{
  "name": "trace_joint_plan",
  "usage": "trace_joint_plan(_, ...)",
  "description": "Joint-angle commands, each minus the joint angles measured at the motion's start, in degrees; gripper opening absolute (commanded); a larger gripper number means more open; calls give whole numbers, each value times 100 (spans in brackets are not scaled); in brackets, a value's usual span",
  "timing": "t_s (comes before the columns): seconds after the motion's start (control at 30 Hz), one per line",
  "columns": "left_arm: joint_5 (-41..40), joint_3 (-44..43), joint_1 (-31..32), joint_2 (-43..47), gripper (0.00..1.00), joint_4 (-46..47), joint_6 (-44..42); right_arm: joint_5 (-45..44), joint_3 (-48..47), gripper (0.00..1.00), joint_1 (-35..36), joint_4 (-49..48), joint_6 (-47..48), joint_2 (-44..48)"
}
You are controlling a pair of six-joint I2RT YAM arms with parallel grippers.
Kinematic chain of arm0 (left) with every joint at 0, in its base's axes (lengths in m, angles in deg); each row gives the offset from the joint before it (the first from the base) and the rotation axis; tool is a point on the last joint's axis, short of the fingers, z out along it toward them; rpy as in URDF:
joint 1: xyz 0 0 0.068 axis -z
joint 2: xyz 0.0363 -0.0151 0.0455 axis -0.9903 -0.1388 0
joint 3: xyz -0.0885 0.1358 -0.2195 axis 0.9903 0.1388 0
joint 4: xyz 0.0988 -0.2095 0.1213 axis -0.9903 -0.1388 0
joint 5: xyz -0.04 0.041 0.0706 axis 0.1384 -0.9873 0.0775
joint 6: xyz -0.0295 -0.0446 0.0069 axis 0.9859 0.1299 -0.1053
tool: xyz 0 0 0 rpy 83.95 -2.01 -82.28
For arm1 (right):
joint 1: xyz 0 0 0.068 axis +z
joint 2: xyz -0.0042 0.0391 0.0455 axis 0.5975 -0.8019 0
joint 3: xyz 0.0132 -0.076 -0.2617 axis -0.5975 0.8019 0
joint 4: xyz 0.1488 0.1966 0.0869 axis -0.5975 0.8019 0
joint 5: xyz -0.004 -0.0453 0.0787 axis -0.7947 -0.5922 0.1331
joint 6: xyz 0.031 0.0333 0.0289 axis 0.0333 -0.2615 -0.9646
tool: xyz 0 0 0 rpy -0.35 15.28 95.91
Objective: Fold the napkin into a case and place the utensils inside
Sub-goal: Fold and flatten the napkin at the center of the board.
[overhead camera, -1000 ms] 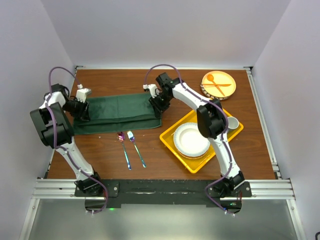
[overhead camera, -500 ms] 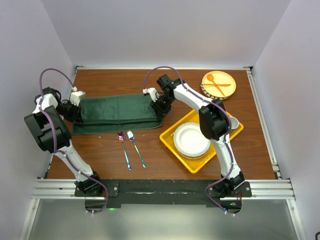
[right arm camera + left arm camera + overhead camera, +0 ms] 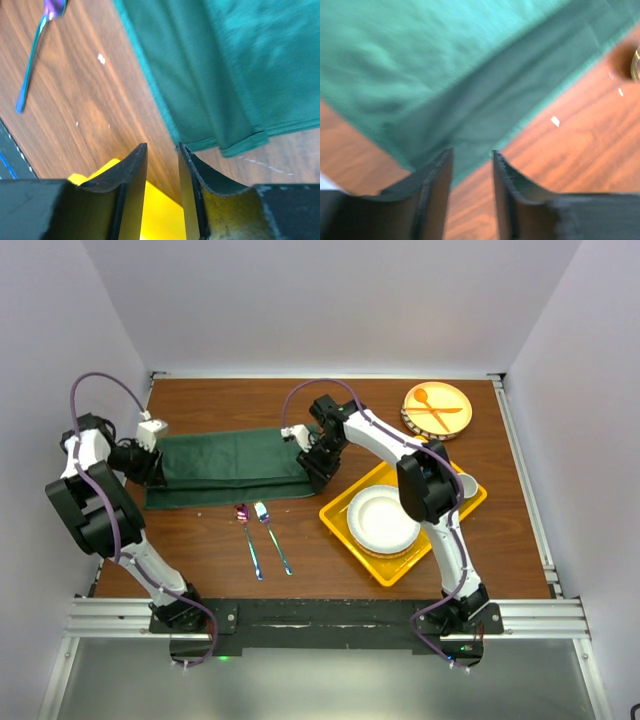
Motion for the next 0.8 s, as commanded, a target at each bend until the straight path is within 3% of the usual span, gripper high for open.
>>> trace_joint_plan(0.0, 5, -405, 111, 85, 45, 1093, 1221, 31, -382, 38, -156, -636, -886, 428)
trace_joint_plan(0.3, -778, -809, 305, -592, 47, 1237, 1864, -444, -312, 52, -165, -1138, -1170, 138)
trace_joint_plan(0.77, -1200, -344, 437, -742, 48, 1570, 1943, -708, -549, 52, -165, -1086, -1100, -302)
